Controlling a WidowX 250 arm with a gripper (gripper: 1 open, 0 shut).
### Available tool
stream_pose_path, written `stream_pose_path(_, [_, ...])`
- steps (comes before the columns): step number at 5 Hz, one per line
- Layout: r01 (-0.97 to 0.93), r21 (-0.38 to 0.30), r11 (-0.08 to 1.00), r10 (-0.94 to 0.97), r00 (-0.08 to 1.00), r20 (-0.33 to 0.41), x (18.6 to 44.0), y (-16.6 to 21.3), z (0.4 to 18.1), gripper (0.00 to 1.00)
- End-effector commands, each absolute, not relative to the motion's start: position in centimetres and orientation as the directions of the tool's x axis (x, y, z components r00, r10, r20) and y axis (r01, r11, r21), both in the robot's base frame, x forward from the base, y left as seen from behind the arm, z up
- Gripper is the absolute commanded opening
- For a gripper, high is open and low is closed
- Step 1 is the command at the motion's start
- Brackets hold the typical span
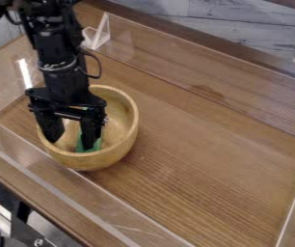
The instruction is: Remove the green block from inside the brown bowl and put it on the table
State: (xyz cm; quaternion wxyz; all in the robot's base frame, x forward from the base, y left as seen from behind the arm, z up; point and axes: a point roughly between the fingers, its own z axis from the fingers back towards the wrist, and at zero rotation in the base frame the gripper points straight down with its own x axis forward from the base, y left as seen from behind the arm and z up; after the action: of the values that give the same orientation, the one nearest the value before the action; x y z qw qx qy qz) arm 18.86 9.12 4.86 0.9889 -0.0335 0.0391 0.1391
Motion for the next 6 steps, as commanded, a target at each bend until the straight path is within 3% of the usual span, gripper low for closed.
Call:
stream_pose_path(1, [-0.216, -0.053, 0.975, 0.214, 0.976, -0.038, 18.7, 10.3, 5.5, 1.0])
stream_pose_path(2, [-0.153, -0.057, 0.987, 0.151, 0.988, -0.033, 18.1, 11.1, 5.3, 1.0])
stream_pose_path(4, [-0.005, -0.058, 0.998, 0.003, 0.999, -0.033, 17.6, 10.4, 6.5, 1.0])
stream_pose_path(6, [-0.071, -0.059, 0.996, 0.069, 0.997, -0.032, 17.7, 10.2, 5.4, 1.0])
